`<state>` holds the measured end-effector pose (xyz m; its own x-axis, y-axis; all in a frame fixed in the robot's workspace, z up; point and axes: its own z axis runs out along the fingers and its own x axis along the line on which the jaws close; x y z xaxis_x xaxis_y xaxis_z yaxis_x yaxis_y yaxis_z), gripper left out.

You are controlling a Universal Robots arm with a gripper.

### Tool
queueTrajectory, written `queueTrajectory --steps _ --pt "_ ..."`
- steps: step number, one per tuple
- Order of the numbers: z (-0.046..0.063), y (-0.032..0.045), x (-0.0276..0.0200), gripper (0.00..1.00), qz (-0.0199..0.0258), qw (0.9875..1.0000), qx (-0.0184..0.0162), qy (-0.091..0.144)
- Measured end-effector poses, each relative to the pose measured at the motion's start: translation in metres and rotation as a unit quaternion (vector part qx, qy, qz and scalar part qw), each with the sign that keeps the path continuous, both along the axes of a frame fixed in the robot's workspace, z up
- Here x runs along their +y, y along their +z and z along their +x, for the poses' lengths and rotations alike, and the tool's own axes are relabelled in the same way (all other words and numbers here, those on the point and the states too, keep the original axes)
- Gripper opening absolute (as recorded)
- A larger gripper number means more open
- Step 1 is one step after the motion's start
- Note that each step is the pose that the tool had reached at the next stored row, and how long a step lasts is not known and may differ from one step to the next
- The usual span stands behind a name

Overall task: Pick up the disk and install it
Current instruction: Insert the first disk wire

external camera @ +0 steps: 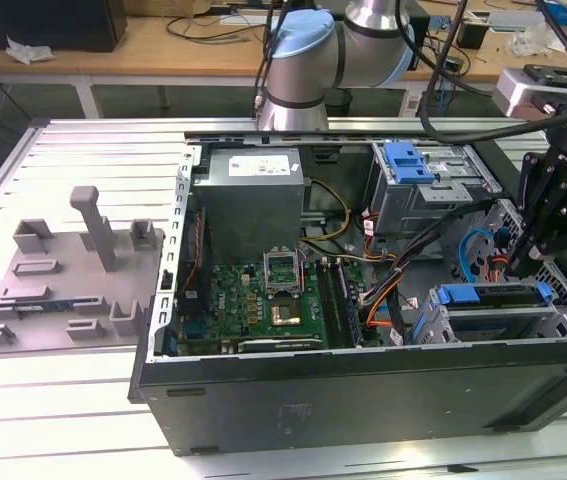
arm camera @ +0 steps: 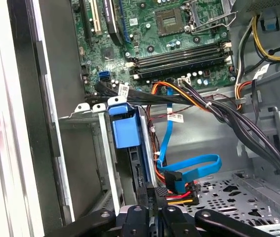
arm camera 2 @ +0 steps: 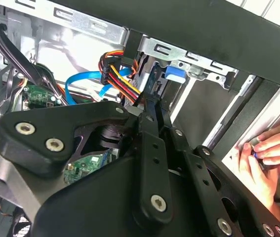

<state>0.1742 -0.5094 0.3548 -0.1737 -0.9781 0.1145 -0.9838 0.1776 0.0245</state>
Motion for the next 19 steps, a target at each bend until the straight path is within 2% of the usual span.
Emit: queueTrajectory --steps 6,14,19 --pt "-0.0012 0.0002 -0.0028 0.17 0.005 0.9998 -0.0021 0.017" --pt "-0.003 0.0006 -0.0062 0.17 0.0118 0.999 -0.0049 0.043" --pt "-0.0031 0.0008 -0.0062 0.17 0.0117 0.999 -0.0049 0.044"
